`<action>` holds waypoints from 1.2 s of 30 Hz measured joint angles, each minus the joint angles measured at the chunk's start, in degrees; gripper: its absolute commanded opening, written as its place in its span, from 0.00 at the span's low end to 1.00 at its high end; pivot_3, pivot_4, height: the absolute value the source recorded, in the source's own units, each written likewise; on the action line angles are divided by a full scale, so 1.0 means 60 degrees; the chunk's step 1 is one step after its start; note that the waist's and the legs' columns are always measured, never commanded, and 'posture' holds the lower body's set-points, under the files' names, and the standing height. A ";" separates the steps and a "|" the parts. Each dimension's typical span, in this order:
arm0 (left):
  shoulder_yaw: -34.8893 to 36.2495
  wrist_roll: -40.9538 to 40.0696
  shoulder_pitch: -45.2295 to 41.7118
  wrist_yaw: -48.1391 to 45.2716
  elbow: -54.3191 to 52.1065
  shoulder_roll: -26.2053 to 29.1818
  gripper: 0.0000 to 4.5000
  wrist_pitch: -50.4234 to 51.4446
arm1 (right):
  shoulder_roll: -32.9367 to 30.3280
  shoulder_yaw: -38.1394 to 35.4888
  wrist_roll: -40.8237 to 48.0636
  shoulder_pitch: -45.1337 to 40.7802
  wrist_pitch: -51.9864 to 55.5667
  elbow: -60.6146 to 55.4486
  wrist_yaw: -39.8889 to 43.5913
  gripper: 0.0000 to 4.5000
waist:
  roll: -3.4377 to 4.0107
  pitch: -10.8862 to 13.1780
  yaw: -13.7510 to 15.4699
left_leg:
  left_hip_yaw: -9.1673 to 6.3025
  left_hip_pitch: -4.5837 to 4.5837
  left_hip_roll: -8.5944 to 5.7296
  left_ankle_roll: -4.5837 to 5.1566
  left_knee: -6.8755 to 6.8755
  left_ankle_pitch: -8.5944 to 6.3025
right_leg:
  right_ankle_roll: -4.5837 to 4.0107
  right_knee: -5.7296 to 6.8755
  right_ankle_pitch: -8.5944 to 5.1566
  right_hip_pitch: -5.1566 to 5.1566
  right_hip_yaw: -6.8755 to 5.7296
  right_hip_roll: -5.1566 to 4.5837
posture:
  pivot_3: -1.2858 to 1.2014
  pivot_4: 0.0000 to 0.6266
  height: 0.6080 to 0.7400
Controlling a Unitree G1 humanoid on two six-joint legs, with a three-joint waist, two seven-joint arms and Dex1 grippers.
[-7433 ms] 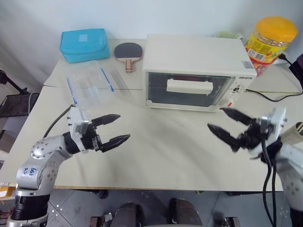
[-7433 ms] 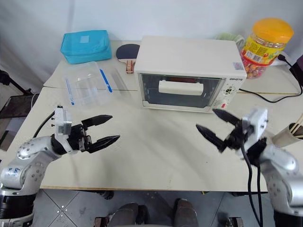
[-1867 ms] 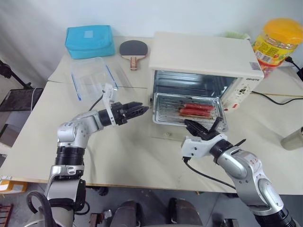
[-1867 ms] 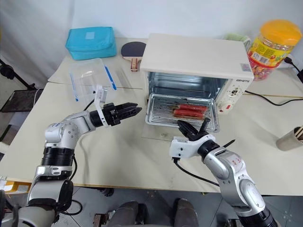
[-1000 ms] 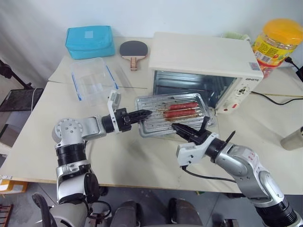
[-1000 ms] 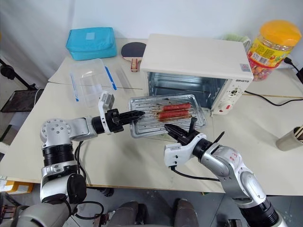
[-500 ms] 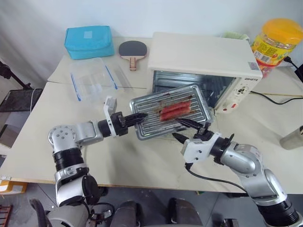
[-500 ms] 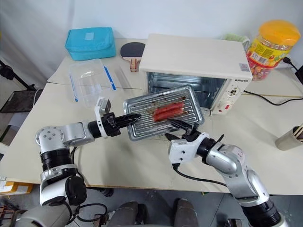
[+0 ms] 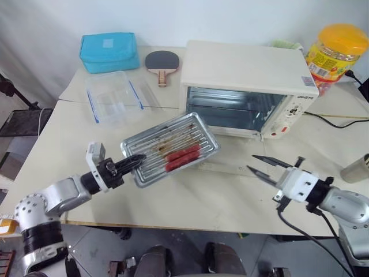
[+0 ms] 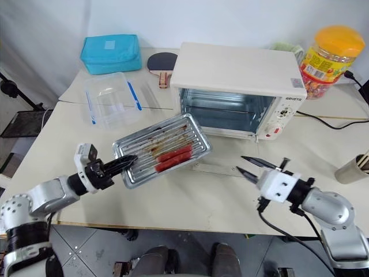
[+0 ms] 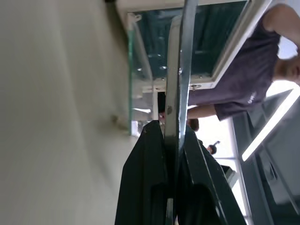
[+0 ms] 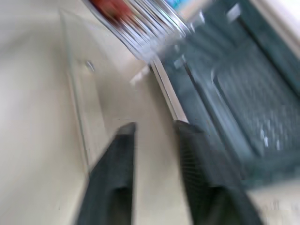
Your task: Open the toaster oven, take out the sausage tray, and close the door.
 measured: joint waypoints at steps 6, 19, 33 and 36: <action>0.0650 -0.0188 0.1881 0.0317 -0.1812 -0.0806 0.01 -0.1593 | -0.0487 -0.1002 0.1643 -0.0244 0.1341 0.2212 0.1140 0.01 | 0.0002 0.0000 -0.0010 | -0.0003 0.0062 0.0004 -0.0005 -0.0018 -0.0017 | -0.0014 -0.0034 -0.0007 0.0064 0.0036 0.0000 | 0.52 0.24 1.00; 0.1424 -0.0229 0.4479 0.0914 -0.4883 -0.2861 0.01 -0.4460 | -0.0532 0.0133 0.1931 -0.1899 0.2415 0.5103 0.3341 0.01 | 0.0019 -0.0006 -0.0002 | 0.0008 0.0062 0.0010 -0.0012 -0.0011 -0.0024 | -0.0030 -0.0090 -0.0016 0.0059 0.0068 -0.0017 | 0.52 0.24 1.00; 0.0938 -0.0260 0.5172 0.1346 -0.5955 -0.3431 0.01 -0.5959 | 0.0220 -0.0246 0.3774 -0.2865 0.4410 0.4724 0.3964 0.01 | 0.0035 0.0000 -0.0008 | 0.0004 0.0052 0.0025 -0.0023 -0.0019 -0.0039 | -0.0032 -0.0125 -0.0017 0.0057 0.0078 -0.0015 | 0.52 0.24 1.00; 0.0896 -0.0260 0.5221 0.1285 -0.5952 -0.3330 0.01 -0.5931 | 0.0220 -0.0945 0.4593 -0.3298 0.5171 0.4078 0.3495 0.01 | 0.0048 0.0007 -0.0008 | 0.0004 0.0048 0.0025 -0.0022 -0.0019 -0.0044 | -0.0032 -0.0135 -0.0017 0.0056 0.0081 -0.0018 | 0.52 0.24 1.00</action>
